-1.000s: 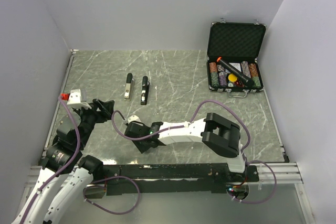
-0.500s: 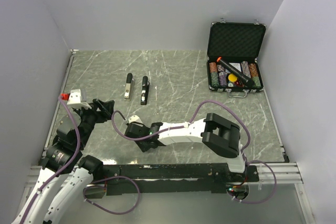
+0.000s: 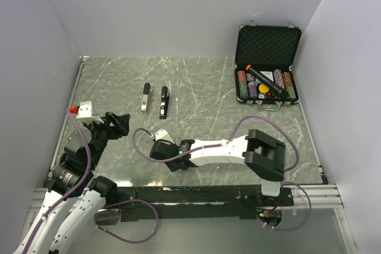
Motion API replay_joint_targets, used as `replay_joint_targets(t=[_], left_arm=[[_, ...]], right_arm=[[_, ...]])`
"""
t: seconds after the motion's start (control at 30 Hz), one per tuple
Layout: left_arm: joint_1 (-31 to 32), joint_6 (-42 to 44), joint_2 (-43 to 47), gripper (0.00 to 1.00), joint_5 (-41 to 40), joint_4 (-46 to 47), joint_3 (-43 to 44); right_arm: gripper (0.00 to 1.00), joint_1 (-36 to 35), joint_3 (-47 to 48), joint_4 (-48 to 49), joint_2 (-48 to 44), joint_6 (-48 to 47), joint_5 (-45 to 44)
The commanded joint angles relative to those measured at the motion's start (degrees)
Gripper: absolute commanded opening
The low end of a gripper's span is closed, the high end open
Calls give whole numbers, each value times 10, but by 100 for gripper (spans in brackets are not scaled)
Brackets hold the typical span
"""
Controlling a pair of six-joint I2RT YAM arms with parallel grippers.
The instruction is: Unload the staples from the stapler
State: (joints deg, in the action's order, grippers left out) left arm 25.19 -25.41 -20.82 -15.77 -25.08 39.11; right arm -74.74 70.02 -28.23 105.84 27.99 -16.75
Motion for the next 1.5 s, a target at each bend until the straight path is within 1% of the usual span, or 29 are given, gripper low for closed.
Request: replay_joint_targets(t=[0.0, 0.17, 0.3, 0.37, 0.53, 0.63, 0.87, 1.07, 1.47], left_arm=[[-1, -8, 2, 73, 4, 16, 3], [-3, -8, 0, 73, 6, 19, 3], [-5, -7, -4, 73, 11, 21, 3], [-6, -7, -4, 73, 11, 21, 3], [-7, -7, -5, 72, 12, 20, 3], [-7, -7, -6, 73, 13, 19, 3], [-7, -8, -8, 73, 11, 18, 3], [-7, -8, -11, 73, 10, 18, 3], [-7, -8, -12, 73, 8, 17, 3]], right_arm=[[19, -1, -45, -26, -84, 21, -42], [18, 8, -116, -39, -161, 50, -66], [20, 35, -167, -54, -218, 69, -73], [20, 53, -192, -60, -247, 73, -72], [20, 123, -255, -59, -325, 73, -50], [20, 168, -278, -55, -356, 62, -34], [20, 228, -303, -44, -365, 50, -2], [20, 257, -320, -32, -364, 53, 15], [20, 277, -329, -3, -341, 51, 37]])
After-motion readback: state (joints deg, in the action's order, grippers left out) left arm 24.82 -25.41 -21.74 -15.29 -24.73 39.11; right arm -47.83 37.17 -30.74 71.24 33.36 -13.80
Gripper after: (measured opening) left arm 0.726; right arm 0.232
